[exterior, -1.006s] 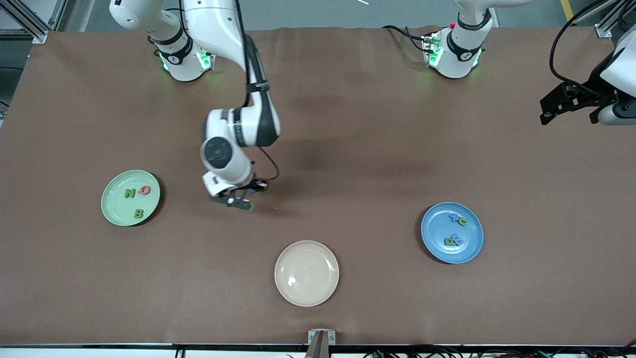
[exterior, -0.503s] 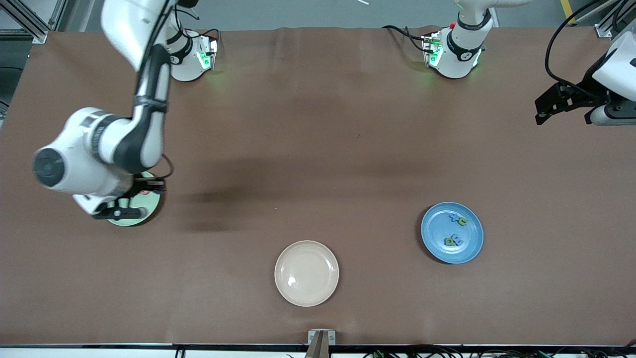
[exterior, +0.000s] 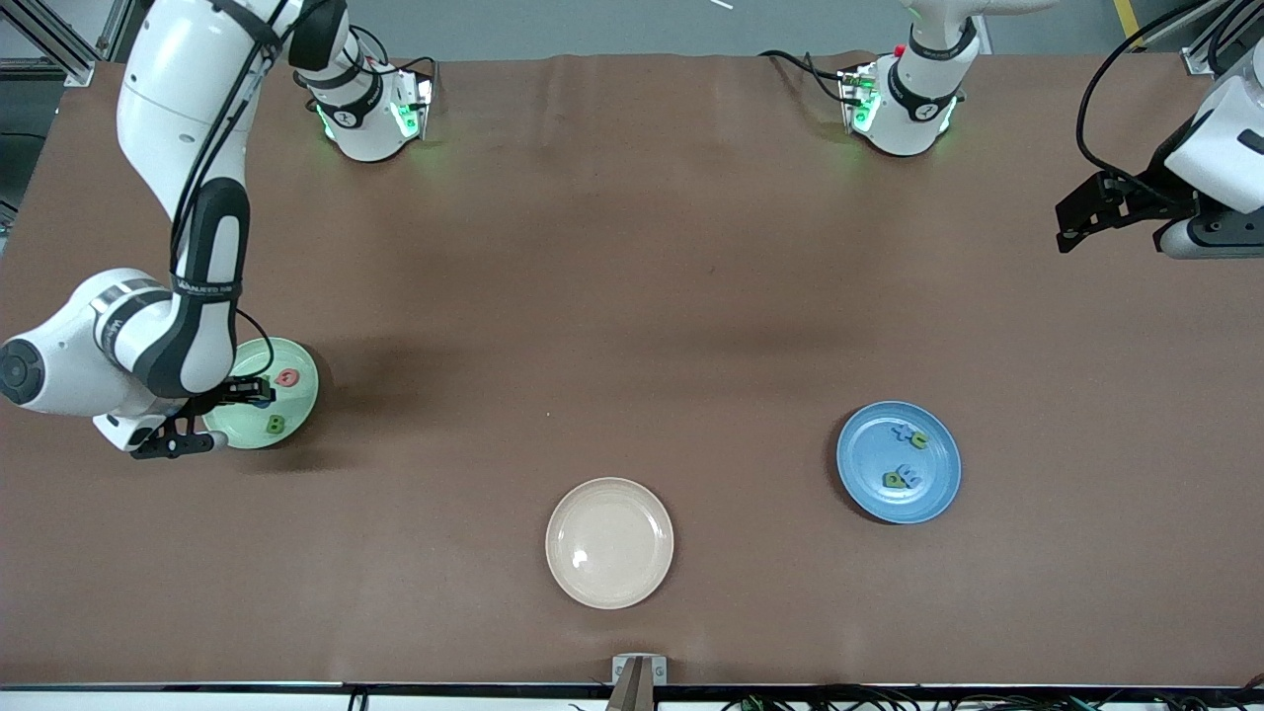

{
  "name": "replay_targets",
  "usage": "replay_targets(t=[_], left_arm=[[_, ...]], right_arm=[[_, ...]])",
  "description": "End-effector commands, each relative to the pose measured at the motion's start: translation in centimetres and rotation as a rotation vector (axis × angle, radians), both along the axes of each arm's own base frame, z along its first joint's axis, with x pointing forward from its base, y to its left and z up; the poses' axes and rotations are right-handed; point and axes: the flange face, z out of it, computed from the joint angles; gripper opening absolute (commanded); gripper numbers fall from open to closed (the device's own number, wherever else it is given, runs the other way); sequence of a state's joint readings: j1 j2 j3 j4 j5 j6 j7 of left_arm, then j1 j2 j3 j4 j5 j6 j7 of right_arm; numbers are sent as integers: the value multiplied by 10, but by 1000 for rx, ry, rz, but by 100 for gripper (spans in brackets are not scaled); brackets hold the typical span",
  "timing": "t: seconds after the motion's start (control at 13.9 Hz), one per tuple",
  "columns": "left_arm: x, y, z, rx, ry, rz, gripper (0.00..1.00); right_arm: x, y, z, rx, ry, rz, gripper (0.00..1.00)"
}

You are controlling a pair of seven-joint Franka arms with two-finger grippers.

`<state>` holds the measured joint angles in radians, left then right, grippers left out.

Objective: Sort upper and lower case letters into plates
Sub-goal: 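Carry the blue C to the green plate and open the right gripper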

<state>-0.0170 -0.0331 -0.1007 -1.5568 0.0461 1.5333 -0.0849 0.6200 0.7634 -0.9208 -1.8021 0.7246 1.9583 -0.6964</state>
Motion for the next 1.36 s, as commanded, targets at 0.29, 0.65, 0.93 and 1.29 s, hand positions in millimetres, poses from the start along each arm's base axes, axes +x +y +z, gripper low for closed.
replay_targets(t=[0.29,0.65,0.93,1.29], left_arm=[[0,-2,1,-19,-8,7,100],[4,-3,0,-22,-19,6,100],[4,-3,0,-22,-19,5,100],[6,-3,-1,-23,-27,6,100]], right_arm=[[2,-22,-38,24,-48,5,26],[15,-6,-14,23,-87,22,99],[29,19,38,-56,-141,85,99],[32,38,65,-56,-136,123,99]])
